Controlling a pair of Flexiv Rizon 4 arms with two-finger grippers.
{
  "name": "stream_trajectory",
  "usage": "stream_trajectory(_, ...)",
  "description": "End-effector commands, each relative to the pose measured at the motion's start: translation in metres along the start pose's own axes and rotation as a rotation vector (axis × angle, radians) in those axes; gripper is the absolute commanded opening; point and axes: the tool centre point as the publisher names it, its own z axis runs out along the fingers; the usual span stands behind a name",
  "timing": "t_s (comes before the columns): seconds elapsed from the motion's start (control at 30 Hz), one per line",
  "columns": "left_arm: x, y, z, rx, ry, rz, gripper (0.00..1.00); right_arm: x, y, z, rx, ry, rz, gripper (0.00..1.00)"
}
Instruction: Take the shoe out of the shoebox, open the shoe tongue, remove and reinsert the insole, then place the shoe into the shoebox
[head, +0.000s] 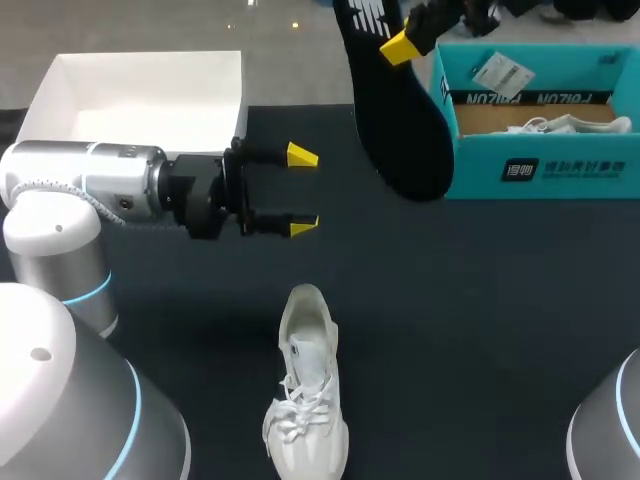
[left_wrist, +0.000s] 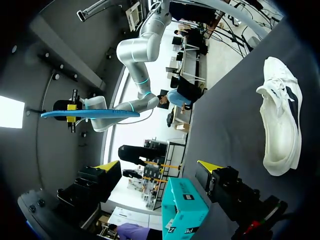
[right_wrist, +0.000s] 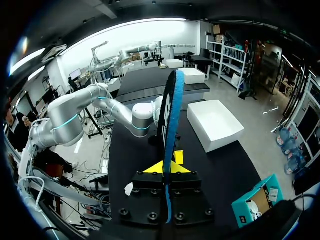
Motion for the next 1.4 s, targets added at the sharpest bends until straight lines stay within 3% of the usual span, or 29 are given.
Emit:
stream_trajectory(0.03, 0.001, 0.001, 0.001, 0.001, -0.001, 0.002, 1.0, -0.002, -0.007, 0.003, -0.022, 0.029, 0.033, 0.0)
stream_trajectory(0.37, -0.012, 0.0, 0.011, 0.004, -0.044, 0.145, 1.0, -0.006, -0.05, 0.027, -0.188, 0.121, 0.262, 0.0)
stream_trajectory(0.87, -0.02, 0.007, 0.021, -0.028, -0.045, 0.313, 1.0, -0.022, -0.085, 0.075, -0.255, 0.335, 0.521, 0.0)
stream_trajectory(1.4, -0.021, 0.006, 0.015, -0.042, -0.042, 0.38, 1.0, -0.043, -0.108, 0.13, -0.294, 0.496, 0.603, 0.0)
